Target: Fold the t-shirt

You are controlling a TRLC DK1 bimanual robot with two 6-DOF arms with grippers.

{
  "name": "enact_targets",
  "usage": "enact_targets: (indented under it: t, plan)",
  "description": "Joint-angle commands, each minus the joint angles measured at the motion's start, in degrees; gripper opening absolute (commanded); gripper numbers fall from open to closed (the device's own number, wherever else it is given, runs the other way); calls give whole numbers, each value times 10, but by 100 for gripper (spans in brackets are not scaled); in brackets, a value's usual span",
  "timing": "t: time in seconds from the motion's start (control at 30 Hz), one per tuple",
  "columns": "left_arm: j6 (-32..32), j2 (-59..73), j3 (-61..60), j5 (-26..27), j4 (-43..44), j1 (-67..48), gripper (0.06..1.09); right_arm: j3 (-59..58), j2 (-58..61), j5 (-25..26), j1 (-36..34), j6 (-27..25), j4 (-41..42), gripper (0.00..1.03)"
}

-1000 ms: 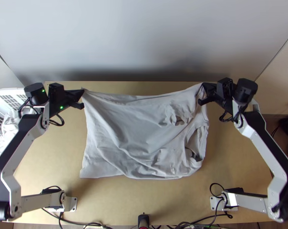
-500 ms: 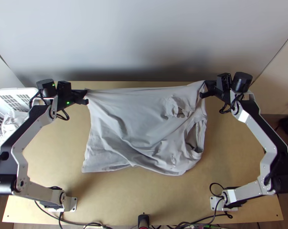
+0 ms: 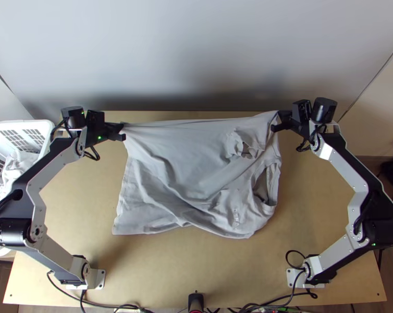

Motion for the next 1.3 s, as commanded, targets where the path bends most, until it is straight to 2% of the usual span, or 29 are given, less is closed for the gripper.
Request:
enact_targets:
  t: [0.0,0.73,1.13,1.27]
  plan:
    - [3,37,34,-7,1,0,9,23,36,1,-1,-2,20,3]
    - [6,182,183,-28,-6,10,9,246,235,5,-2,-14,-29,3]
    - [7,200,193,-39,-10,8,9,412,327,8,6,-13,-127,3]
    - [7,210,198,-41,-12,7,9,433,342,8,5,-4,-146,3]
